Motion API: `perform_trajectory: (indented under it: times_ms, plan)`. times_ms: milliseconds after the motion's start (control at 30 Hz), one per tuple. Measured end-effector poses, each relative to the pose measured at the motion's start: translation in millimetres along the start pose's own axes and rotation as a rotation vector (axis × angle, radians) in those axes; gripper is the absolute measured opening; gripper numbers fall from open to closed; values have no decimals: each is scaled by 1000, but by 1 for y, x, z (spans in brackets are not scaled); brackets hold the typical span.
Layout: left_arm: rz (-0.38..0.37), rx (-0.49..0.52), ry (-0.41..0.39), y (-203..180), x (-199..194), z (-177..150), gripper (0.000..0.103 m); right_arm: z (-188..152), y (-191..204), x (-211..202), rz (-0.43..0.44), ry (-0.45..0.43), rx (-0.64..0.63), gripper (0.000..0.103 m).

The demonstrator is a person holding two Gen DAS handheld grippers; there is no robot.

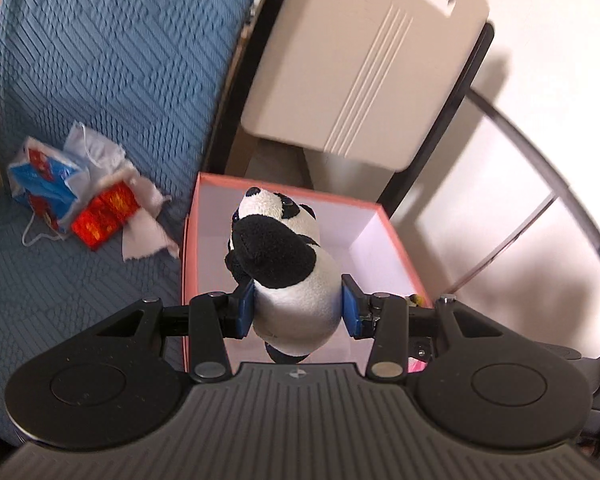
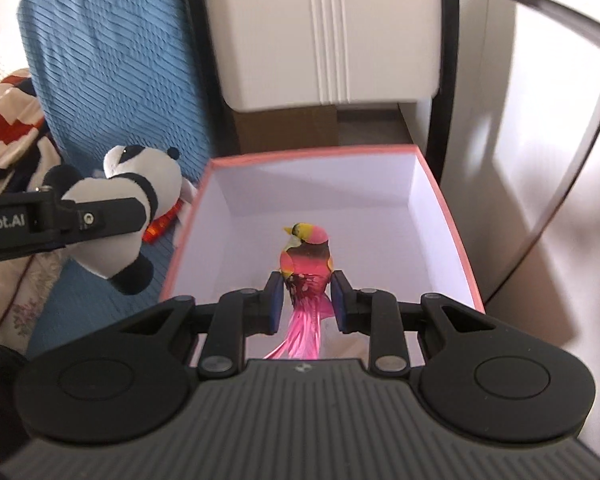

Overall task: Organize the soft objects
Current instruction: 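Carry the pink bird and panda plush over the pink box with both grippers, then open both grippers to drop the bird and panda into the pink box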

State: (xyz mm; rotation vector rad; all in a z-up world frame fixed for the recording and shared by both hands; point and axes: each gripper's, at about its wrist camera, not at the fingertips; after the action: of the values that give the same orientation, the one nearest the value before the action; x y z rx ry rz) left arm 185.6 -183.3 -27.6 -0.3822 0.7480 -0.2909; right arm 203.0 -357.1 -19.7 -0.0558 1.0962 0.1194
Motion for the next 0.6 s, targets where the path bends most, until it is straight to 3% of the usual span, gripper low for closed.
perform_trajectory:
  times_ms: [600]
  plan:
    - [2,-9,99,5,50,-20,50,-42,-36,64,-43,151,51,29]
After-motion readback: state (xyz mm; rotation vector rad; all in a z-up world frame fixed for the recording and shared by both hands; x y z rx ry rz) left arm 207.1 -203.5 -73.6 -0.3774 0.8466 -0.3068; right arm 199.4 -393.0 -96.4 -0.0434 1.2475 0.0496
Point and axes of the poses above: each gripper's, at about its wrist camera, not at the fingertips, and x roughly the way its jaws point, y to its left, z to its top, and after that the axes turned 6 degrees about -z, right-handed
